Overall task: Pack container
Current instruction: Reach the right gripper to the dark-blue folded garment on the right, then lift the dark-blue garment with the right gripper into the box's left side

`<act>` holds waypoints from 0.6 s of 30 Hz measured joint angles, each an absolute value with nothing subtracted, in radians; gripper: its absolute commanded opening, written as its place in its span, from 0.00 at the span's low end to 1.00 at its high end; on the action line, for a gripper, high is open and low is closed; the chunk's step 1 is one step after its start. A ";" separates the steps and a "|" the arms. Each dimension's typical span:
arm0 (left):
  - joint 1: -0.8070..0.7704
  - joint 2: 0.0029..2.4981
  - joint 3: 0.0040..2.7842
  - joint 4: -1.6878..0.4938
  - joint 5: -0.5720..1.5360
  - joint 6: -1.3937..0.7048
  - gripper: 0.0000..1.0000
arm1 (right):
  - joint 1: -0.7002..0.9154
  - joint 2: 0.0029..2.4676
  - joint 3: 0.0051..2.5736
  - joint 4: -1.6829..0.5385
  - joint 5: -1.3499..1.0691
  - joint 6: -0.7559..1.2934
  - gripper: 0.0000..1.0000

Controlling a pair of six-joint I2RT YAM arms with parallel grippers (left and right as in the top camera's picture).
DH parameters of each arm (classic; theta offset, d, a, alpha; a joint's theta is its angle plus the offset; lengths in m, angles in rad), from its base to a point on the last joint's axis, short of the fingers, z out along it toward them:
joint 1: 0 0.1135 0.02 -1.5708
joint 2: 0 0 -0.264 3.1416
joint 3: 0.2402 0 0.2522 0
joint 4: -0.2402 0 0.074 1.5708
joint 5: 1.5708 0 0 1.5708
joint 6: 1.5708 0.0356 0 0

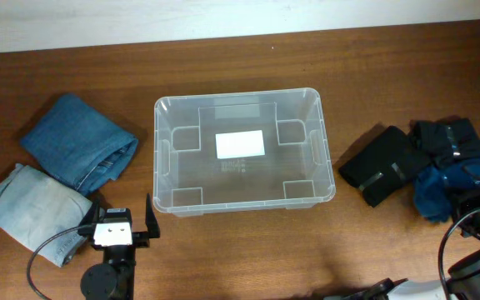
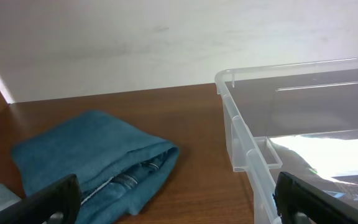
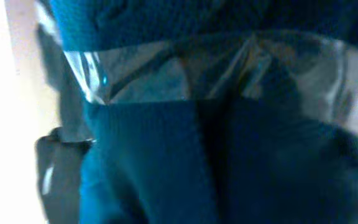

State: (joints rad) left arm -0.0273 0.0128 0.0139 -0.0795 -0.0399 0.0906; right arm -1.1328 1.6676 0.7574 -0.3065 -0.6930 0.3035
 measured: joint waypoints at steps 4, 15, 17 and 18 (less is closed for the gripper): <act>-0.027 0.013 0.014 -0.080 -0.040 0.091 1.00 | -1.142 1.652 0.778 -0.418 -0.719 0.306 0.04; -0.027 0.013 0.014 -0.080 -0.040 0.091 1.00 | -0.990 1.249 1.019 -0.810 -0.735 0.225 0.04; -0.027 0.013 0.014 -0.080 -0.040 0.091 0.99 | -0.866 1.152 1.115 -0.848 -0.734 0.197 0.04; -0.027 0.013 0.014 -0.080 -0.040 0.091 0.99 | -0.796 1.110 1.152 -0.861 -0.732 0.187 0.04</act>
State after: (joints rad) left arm -0.0273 0.0128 0.0139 -0.0795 -0.0399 0.0906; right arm -0.7956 1.1099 1.1522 -0.8608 -0.7322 0.1875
